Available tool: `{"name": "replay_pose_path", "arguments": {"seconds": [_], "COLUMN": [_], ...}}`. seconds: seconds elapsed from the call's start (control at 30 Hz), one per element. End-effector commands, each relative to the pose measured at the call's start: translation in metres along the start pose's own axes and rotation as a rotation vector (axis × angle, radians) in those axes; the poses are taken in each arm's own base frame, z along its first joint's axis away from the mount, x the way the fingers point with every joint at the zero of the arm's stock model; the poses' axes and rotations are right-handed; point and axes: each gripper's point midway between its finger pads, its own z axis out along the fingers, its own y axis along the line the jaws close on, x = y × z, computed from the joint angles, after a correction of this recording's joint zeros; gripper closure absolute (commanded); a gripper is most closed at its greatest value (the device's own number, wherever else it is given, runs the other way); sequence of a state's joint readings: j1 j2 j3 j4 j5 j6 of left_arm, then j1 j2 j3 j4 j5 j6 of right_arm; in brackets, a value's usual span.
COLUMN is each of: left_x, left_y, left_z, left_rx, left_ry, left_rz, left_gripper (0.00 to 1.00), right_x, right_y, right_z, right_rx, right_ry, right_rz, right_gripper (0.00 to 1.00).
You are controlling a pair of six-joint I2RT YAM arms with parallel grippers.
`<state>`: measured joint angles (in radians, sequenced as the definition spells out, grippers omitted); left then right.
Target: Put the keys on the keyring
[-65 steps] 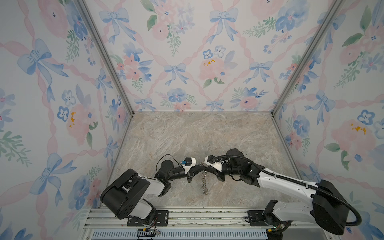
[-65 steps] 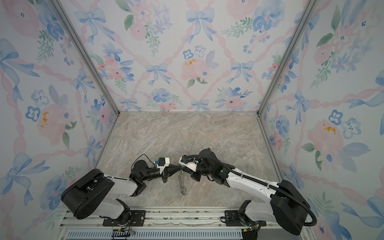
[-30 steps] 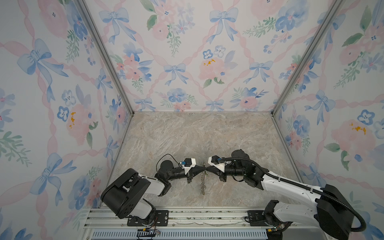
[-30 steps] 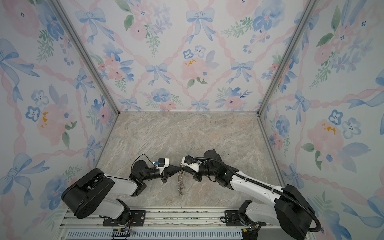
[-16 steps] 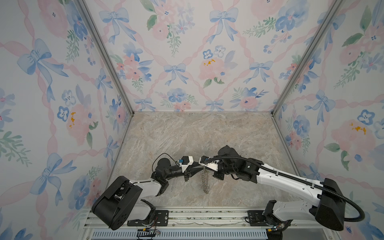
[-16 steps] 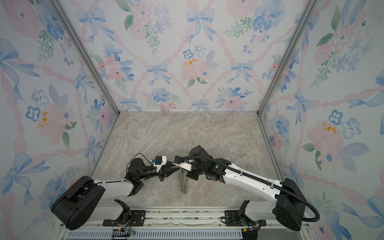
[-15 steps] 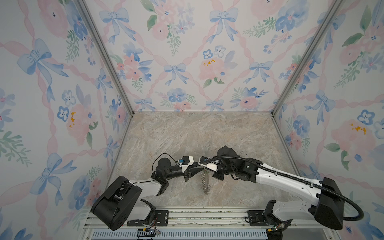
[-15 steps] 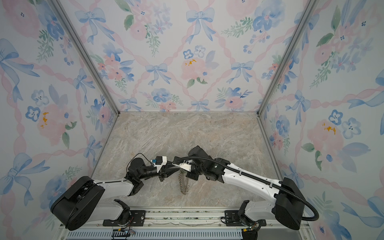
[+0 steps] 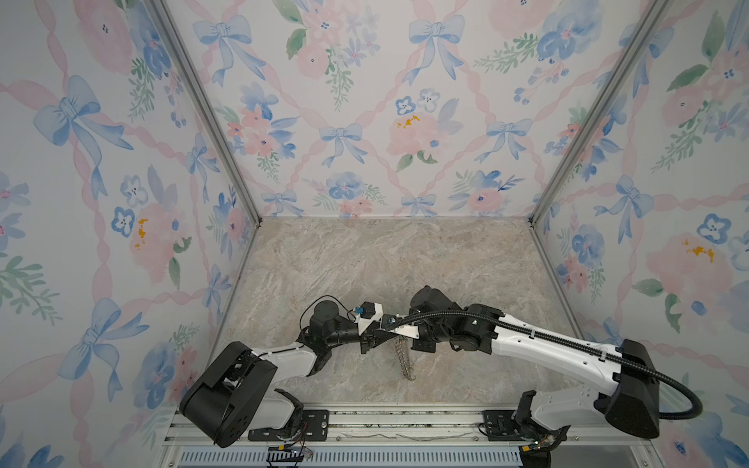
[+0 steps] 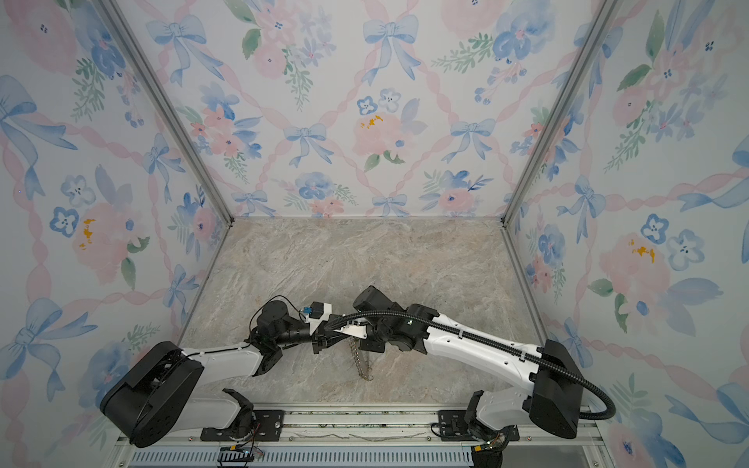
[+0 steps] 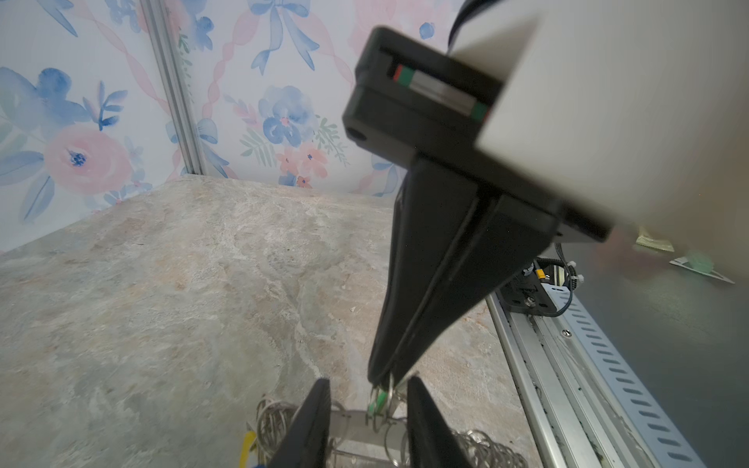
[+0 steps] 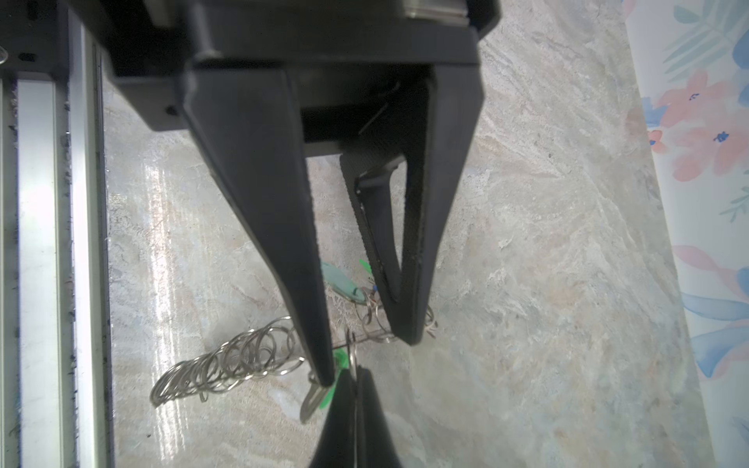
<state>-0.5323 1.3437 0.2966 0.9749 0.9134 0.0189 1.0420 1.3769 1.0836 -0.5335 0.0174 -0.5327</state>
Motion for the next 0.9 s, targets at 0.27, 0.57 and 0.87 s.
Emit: {"name": "replay_pose_path", "arguments": {"seconds": [0.27,0.57,0.87], "left_x": [0.01,0.016,0.017], "left_y": [-0.006,-0.011,-0.004], "left_z": [0.008,0.013,0.013], "left_rx": [0.061,0.102,0.048], "left_ry": [0.05,0.071,0.079], "left_rz": [-0.014,-0.029,-0.013], "left_gripper": [0.86,0.91,1.0], "right_x": [-0.021,-0.034,-0.034], "right_y": [-0.007,-0.011,-0.018], "right_z": [-0.003,-0.004,-0.002], "right_rx": [0.007,0.015,0.047], "right_ry": [0.008,-0.038,-0.056], "right_rz": [-0.035,-0.018,0.014], "right_gripper": [1.0,1.0,0.95]}}
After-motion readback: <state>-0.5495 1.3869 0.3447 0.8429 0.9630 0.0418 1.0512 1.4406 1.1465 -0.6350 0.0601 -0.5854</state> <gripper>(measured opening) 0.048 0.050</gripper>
